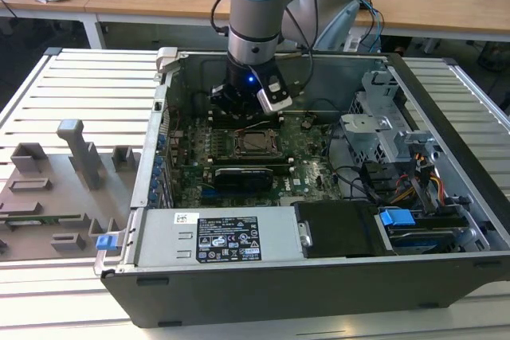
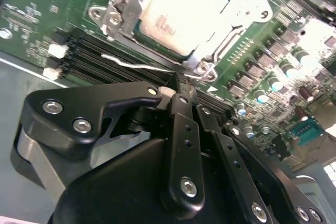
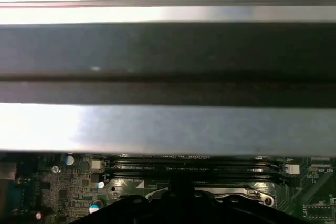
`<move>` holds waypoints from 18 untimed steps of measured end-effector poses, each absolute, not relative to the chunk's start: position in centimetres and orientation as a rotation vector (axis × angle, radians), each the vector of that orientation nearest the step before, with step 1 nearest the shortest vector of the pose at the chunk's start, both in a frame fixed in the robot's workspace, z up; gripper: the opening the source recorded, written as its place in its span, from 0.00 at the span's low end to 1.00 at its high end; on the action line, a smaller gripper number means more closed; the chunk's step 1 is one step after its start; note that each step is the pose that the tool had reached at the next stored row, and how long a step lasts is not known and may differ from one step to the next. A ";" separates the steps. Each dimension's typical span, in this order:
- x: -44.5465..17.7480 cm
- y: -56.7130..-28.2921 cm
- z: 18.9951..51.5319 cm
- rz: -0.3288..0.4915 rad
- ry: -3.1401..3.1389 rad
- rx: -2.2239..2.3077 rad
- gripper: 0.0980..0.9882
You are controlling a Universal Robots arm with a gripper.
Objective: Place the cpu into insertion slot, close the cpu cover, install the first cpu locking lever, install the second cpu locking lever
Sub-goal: 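Install the first cpu locking lever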
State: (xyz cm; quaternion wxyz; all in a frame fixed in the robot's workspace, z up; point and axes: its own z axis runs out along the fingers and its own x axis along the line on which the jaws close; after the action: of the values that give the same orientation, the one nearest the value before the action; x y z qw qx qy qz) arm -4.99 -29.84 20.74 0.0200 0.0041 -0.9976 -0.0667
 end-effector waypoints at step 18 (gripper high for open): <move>-1.5 -29.8 20.3 -0.206 -3.090 0.012 0.01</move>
State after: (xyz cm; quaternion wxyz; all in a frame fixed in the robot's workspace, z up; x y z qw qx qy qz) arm -1.46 -29.79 20.29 0.0223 0.0039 -0.9975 -0.0665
